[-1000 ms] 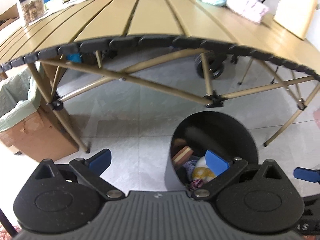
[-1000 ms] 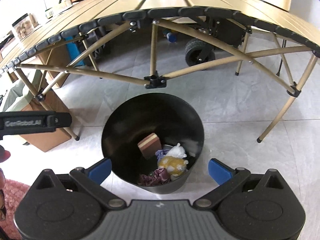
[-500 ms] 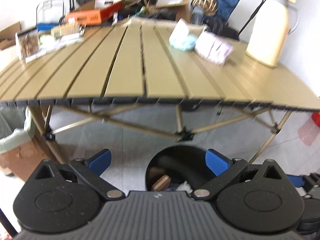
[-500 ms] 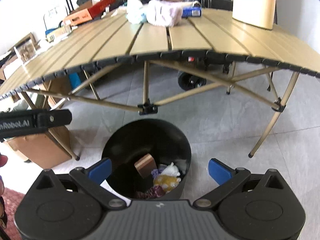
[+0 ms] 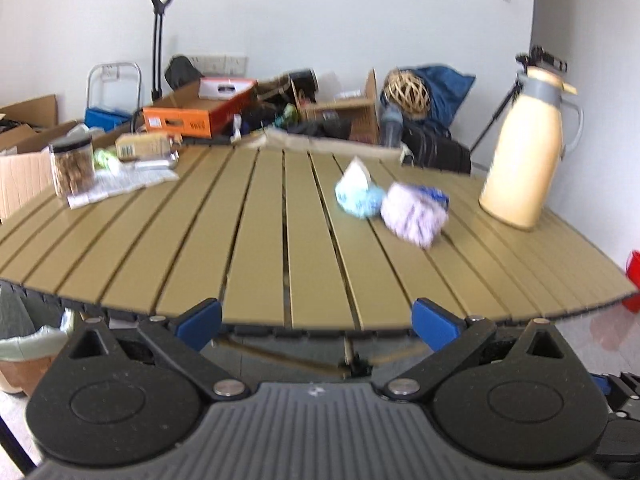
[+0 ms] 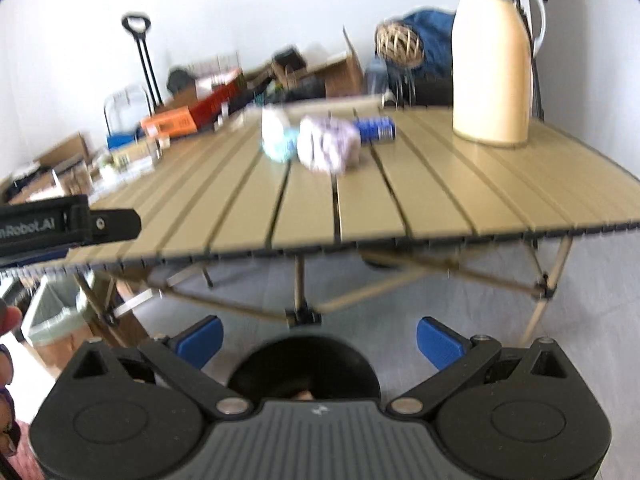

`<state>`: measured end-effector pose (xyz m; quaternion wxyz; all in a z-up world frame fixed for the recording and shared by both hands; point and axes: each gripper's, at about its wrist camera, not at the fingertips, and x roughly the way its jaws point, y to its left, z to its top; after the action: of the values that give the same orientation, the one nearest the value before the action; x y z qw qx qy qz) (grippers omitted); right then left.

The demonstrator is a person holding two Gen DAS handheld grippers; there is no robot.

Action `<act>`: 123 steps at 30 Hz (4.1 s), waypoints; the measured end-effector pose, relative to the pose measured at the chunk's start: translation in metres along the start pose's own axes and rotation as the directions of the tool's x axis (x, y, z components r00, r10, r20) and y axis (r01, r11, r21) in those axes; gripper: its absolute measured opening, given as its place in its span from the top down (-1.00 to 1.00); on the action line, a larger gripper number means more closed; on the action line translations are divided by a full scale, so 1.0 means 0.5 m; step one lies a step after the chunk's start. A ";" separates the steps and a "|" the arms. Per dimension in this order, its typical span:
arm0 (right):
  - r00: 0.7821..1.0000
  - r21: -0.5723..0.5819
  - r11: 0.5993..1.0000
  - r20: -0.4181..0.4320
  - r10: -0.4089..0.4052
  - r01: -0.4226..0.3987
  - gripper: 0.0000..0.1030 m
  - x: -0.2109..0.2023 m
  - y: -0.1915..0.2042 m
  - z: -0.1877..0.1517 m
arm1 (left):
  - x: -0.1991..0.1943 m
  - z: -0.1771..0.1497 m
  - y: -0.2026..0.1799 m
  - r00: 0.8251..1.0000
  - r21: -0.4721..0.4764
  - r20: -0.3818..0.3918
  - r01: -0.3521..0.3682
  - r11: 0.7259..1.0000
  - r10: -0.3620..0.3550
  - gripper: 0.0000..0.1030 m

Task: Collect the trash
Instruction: 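Raise both open tools from the bin back toward the table, then close the right tool on the lavender fuzzy headband, then lift the lavender headband off the table with the right tool, then close the left tool on the white sponge atop the light-blue plush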

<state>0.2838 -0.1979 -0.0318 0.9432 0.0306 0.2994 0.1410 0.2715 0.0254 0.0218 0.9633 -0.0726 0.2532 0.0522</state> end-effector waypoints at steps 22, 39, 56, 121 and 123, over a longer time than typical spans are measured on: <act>0.955 0.053 0.999 0.297 -0.009 -0.007 -1.00 0.156 -0.020 0.182 | 0.098 0.124 0.013 0.987 -0.100 0.146 -0.054 0.993 0.069 -1.00; 0.985 0.068 0.998 0.167 -0.029 0.017 -1.00 0.390 -0.007 0.288 | 0.231 0.156 0.043 0.985 -0.065 0.145 -0.083 0.994 0.092 -1.00; 0.996 -0.014 1.000 0.083 -0.025 0.026 0.07 0.453 0.016 0.297 | 0.273 0.156 0.056 0.989 -0.061 0.097 -0.106 0.992 0.112 -1.00; 0.940 0.271 0.959 0.299 -0.167 0.084 0.58 0.124 -0.317 0.189 | 0.545 0.243 -0.145 0.996 0.127 -0.029 -0.075 0.989 0.079 0.41; 0.940 0.277 0.958 0.298 -0.164 0.080 0.58 0.125 -0.319 0.189 | 0.540 0.243 -0.142 0.997 0.128 -0.026 -0.072 0.989 0.076 0.42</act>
<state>0.4261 -0.3306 -0.0118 0.9737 0.1577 0.1607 0.0344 0.5735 -0.0069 0.0010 0.9593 -0.0024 0.2733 0.0705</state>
